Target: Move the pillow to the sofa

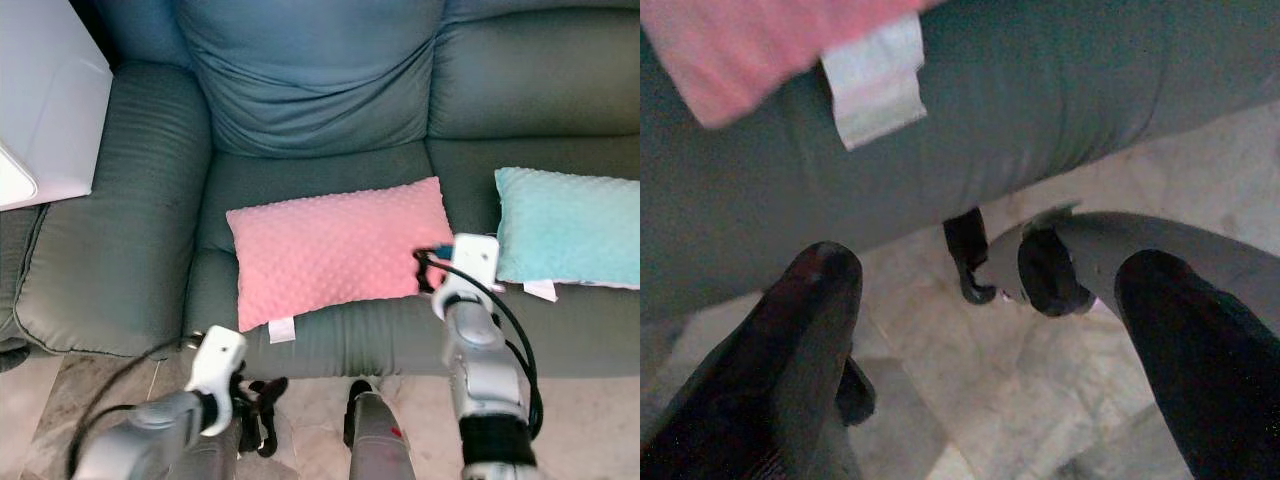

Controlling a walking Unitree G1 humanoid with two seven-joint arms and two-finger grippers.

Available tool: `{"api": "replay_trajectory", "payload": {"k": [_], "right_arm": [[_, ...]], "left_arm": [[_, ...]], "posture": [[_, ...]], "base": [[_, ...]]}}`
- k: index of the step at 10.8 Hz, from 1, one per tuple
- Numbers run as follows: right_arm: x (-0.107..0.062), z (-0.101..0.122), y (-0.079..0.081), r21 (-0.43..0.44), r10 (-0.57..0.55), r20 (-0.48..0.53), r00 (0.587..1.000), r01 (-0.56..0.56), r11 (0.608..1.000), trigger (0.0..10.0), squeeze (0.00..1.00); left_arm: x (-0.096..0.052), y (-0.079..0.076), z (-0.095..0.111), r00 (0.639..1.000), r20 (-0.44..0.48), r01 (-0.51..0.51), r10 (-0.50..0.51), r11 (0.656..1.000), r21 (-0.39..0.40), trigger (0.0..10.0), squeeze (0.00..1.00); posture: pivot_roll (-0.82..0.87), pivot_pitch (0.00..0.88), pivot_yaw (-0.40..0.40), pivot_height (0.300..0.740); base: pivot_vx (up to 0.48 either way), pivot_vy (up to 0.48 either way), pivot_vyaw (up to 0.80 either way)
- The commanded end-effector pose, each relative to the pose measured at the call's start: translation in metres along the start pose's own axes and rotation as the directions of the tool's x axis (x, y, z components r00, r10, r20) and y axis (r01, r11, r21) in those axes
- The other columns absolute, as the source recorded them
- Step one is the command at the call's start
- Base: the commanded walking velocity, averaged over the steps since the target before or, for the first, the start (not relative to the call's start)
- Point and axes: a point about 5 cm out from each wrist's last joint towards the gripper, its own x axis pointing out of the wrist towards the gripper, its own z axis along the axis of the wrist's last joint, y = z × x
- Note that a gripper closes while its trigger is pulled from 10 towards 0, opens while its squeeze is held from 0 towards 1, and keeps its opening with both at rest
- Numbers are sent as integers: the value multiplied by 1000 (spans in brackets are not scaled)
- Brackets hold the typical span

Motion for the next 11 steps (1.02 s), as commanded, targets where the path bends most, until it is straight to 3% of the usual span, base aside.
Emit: {"api": "replay_trajectory", "payload": {"k": [1,2,4,6,7,8,9,11], "right_arm": [[-8,-15,4,10,33,-75,997,-33,999,10000,0],[-22,-23,19,35,148,-159,976,-144,989,10000,0],[-53,-32,30,116,308,-287,907,-287,951,10000,0],[-70,-29,25,123,351,-336,874,-329,936,10000,0],[-75,-21,32,173,421,-317,850,-385,907,10000,0],[-86,-9,43,256,535,-283,796,-475,842,10000,0],[-96,-7,46,258,575,-303,760,-515,817,10000,0],[-105,-11,42,259,583,-341,737,-523,812,10000,0]], "left_arm": [[1,3,-15,998,-51,-23,22,1000,-15,10000,0],[10,3,-17,998,-62,-24,22,999,-24,10000,0],[27,-1,-18,997,-68,-21,19,999,-28,10000,0],[46,-6,-20,998,-61,-30,26,997,-71,10000,0],[50,-5,-21,997,-52,-63,58,994,-92,10000,0],[55,-3,-19,996,-25,-93,91,986,-137,10000,0],[59,1,-17,992,9,-127,129,983,-135,10000,0],[61,13,-14,976,64,-199,210,969,-150,10000,0]], "posture": [[-180,369,43,740],[-205,378,27,740],[-251,397,5,740],[-292,407,-5,740],[-300,413,-9,740],[-306,416,-12,740],[-312,415,-17,740],[-319,413,-20,740]], "base": [[0,0,0],[0,0,0],[0,0,0],[0,0,0],[0,0,0],[0,0,0],[0,0,0],[0,0,0]]}}
